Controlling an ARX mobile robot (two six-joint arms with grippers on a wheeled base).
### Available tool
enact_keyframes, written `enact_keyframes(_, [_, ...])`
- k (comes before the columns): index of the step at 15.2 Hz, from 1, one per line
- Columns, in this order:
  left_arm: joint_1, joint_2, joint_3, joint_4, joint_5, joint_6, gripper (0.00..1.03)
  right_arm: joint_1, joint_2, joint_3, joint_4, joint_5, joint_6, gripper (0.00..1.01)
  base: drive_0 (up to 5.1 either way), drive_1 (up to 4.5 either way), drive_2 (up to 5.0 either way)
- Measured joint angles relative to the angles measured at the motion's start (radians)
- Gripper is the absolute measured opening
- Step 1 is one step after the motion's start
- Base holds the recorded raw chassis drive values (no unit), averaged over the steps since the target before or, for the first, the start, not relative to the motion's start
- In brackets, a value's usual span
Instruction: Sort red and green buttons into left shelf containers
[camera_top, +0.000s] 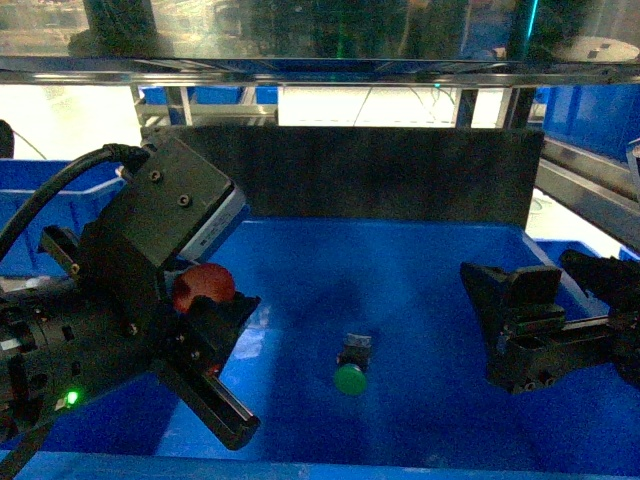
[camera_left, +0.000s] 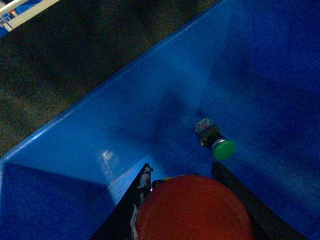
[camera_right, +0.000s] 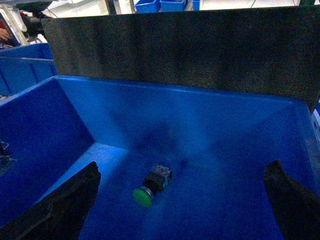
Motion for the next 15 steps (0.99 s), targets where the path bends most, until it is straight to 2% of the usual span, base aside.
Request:
enact_keyframes(6, [-0.003,0.0,0.008,0.004,0.003,0.0,0.97,0.0,0.0,0.0,0.0,0.0,0.0,0.98,0.0,0.0,0.0])
enact_keyframes(11, [-0.003,0.0,0.008,0.004,0.003,0.0,0.98,0.0,0.0,0.0,0.0,0.0,0.0,0.98,0.0,0.0,0.0])
enact_keyframes(12, [-0.003,0.001,0.008,0.01,-0.002,-0.001,0.98,0.004,0.009,-0.002,0.027,0.039,-0.013,0.96,0.0,0.0,0.0])
enact_keyframes(13, [-0.027,0.065,-0.024,0.239,-0.166,-0.07,0.89,0.014,0.032,-0.024,0.092,0.198,-0.063,0.86,0.0,0.0,0.0])
enact_keyframes(14, [-0.019,0.08,-0.09,0.337,-0.304,-0.167,0.78,0.006,0.015,-0.081,0.083,0.306,-0.105,0.75,0.0,0.0,0.0])
enact_keyframes(15, [0.03,0.049,-0.183,0.397,-0.399,-0.262,0.66,-0.042,-0.042,-0.153,0.074,0.341,-0.127,0.62,0.0,0.0,0.0])
